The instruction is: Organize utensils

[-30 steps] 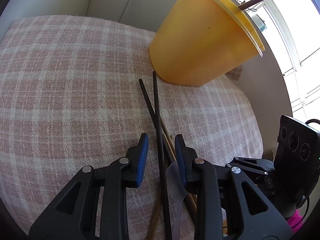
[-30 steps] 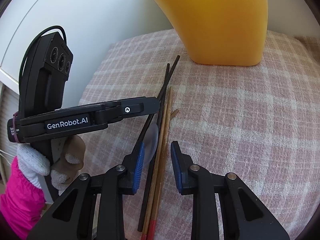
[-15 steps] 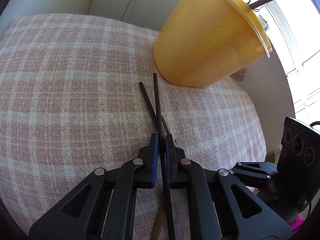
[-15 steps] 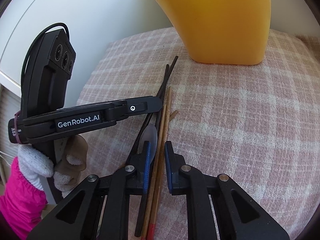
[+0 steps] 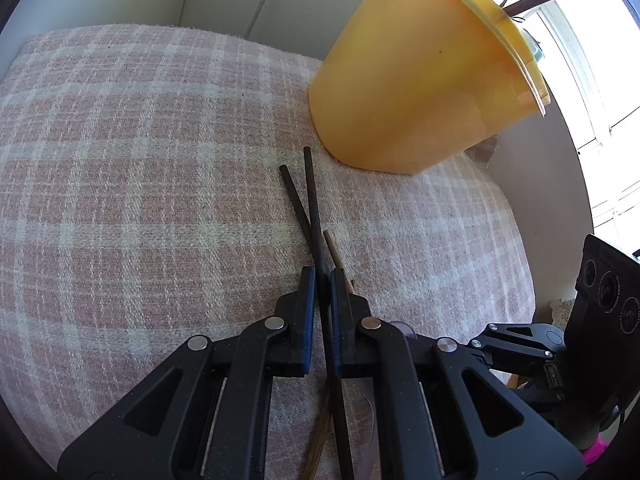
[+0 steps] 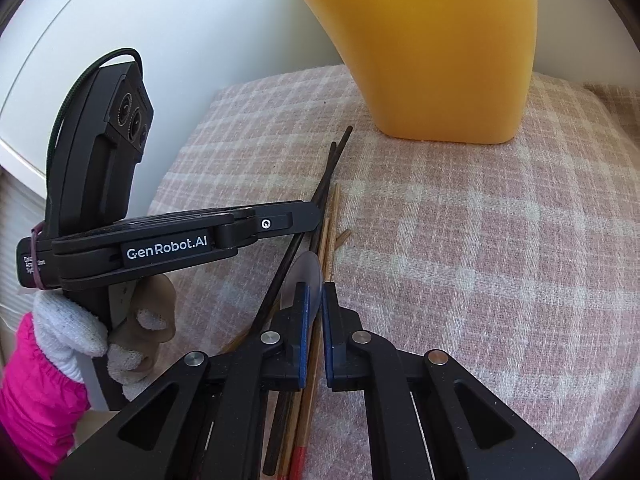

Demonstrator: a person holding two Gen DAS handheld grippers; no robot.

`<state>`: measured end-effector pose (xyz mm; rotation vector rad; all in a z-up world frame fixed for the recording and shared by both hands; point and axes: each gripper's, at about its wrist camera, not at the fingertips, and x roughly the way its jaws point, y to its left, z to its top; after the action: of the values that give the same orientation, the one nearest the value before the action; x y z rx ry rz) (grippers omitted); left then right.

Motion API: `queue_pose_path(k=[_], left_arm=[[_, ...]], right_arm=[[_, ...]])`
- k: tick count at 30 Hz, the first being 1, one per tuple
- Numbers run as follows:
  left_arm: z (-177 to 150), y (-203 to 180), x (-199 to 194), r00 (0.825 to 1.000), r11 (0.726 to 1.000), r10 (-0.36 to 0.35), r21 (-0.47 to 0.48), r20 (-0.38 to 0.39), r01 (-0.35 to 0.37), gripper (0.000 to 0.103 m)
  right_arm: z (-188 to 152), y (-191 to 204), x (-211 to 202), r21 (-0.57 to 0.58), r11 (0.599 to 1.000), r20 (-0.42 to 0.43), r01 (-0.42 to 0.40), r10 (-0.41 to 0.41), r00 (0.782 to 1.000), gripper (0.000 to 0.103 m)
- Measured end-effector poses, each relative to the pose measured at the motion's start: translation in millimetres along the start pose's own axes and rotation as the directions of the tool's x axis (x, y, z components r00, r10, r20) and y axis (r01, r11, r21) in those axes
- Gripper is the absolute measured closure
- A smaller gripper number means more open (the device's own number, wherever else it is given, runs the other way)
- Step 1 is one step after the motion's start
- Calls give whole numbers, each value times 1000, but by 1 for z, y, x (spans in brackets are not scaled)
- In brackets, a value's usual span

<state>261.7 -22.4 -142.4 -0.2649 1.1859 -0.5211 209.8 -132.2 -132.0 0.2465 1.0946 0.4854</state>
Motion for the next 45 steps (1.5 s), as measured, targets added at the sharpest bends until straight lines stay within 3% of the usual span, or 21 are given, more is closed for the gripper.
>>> queue_pose_path(k=[8, 18, 25, 33, 40, 41, 44, 45], left_arm=[[-4, -1, -5, 1000, 1000, -4, 8, 30, 4, 98], [-13, 13, -46, 994, 1000, -8, 3, 112, 8, 99], [-25, -3, -97, 973, 996, 0, 85, 232, -20, 99], [-32, -17, -139, 944, 990, 0, 131, 329, -46, 100], [-30, -22, -142, 942, 991, 6, 125, 335, -50, 100], [-28, -25, -137, 943, 991, 9, 120, 334, -52, 100], [-27, -22, -135, 944, 993, 7, 107, 329, -45, 100], [-27, -20, -136, 944, 994, 6, 104, 329, -42, 100]], right_arm=[[1, -7, -10, 17, 1000, 17, 11, -11, 1000, 99], [-4, -12, -35, -1, 1000, 63, 27, -27, 998, 100], [-9, -13, -79, -65, 993, 160, 97, -86, 983, 100], [-6, 1, -116, -118, 975, 285, 186, -147, 947, 101], [-7, -15, -81, -48, 993, 121, 107, -101, 988, 100], [-8, -20, -75, -29, 993, 94, 112, -109, 990, 95], [-11, -42, -61, 78, 996, 36, 31, -34, 999, 73], [-12, -51, -55, 122, 992, 18, 8, -10, 1000, 73]])
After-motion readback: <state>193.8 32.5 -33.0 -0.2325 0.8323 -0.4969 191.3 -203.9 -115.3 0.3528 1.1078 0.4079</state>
